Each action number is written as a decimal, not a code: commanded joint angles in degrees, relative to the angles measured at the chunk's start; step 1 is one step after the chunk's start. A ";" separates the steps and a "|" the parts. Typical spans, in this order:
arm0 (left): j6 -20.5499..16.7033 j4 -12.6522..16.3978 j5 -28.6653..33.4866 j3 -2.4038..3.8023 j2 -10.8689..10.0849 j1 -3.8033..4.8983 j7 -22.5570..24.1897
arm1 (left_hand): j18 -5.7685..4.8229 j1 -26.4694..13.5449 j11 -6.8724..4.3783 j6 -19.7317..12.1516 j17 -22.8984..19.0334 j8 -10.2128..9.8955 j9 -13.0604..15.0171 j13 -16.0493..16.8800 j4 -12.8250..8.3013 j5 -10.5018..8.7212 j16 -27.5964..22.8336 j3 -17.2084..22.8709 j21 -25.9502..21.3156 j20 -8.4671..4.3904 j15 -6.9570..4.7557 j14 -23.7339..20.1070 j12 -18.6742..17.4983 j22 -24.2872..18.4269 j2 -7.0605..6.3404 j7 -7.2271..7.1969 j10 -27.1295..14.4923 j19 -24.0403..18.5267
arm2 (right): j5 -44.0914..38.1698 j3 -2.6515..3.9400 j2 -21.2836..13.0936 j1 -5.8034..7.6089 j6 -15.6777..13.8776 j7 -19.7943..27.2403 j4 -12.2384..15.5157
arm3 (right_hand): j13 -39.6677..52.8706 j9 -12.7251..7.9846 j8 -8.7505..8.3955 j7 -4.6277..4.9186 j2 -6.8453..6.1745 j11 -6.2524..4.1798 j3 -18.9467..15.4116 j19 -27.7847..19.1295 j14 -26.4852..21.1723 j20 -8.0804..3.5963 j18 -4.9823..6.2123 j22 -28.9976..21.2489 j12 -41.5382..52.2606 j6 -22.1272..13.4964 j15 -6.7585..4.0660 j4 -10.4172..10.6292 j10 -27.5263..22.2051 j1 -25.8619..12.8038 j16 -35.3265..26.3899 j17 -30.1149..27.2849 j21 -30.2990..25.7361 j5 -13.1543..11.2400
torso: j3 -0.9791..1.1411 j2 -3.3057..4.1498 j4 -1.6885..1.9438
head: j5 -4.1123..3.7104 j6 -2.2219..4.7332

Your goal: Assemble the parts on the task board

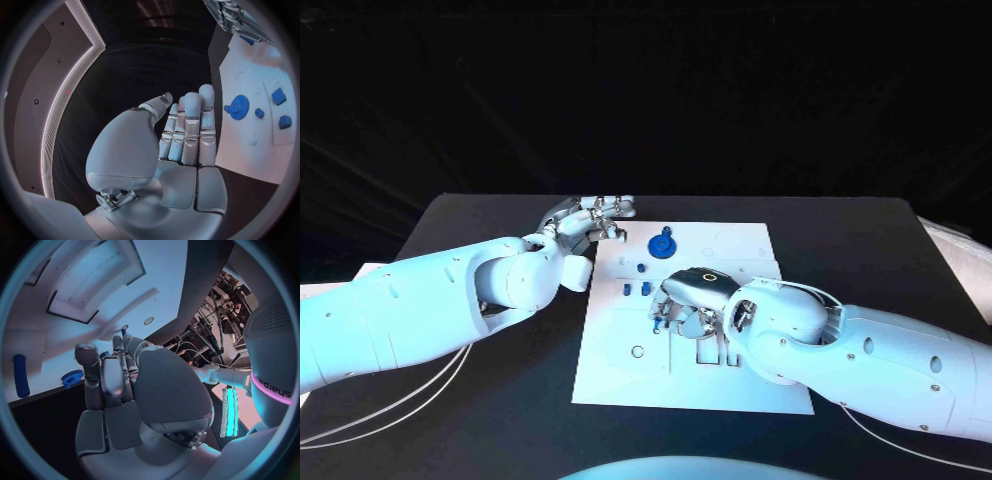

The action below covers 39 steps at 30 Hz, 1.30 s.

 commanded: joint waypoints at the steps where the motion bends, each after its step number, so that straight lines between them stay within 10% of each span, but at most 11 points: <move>1: 1.13 0.01 -0.29 0.04 0.09 0.00 0.23 | 0.54 0.21 0.17 -0.34 -0.07 0.26 -0.03 0.09 -0.17 0.23 0.19 -0.12 -0.33 0.34 0.14 -0.42 0.32 -0.09 0.48 0.00 -0.57 -0.18 | -1.01 -0.22 -0.03 -0.27 2.54 0.19 0.04 | -0.04 0.05 0.17 0.12 0.02 0.32 0.13 -0.20 1.86 0.25 -0.17 0.01 -0.32 0.39 0.46 -0.10 0.07 -0.50 0.18 0.06 0.18 0.37 | -0.02 0.01 0.02 | 0.08 -0.07; 30: 0.64 0.03 -0.30 0.04 -0.22 0.00 0.24 | 0.55 0.13 0.19 -0.46 -0.11 0.37 -0.02 0.15 -0.14 0.23 0.29 -0.19 -0.39 0.39 0.18 -0.50 0.58 -0.12 0.54 0.02 -0.77 -0.21 | -2.41 -0.39 0.04 -0.28 4.92 -1.17 0.42 | -0.06 0.10 0.12 0.13 -0.35 0.41 0.05 -0.46 1.76 0.37 -0.12 -0.08 -0.70 0.29 0.55 -0.65 -0.20 -1.81 0.24 -0.06 0.13 1.21 | -0.06 -0.04 -0.01 | -0.10 -0.41; 39: 0.52 0.09 -0.30 0.04 -0.33 0.00 0.04 | 0.57 0.24 0.17 -0.48 -0.14 0.47 -0.01 0.20 -0.24 0.25 0.36 -0.18 -0.42 0.40 0.16 -0.54 0.78 -0.13 0.58 0.00 -0.84 -0.20 | -2.56 -0.60 0.13 -0.25 5.51 -2.29 -0.21 | -0.11 -0.60 -0.54 1.16 -3.14 1.44 -2.86 -1.27 1.54 1.01 0.00 -1.11 -2.27 -2.88 1.43 -0.14 -3.21 -5.60 0.21 -0.40 -0.62 3.29 | -0.05 -0.03 0.01 | -0.12 -0.47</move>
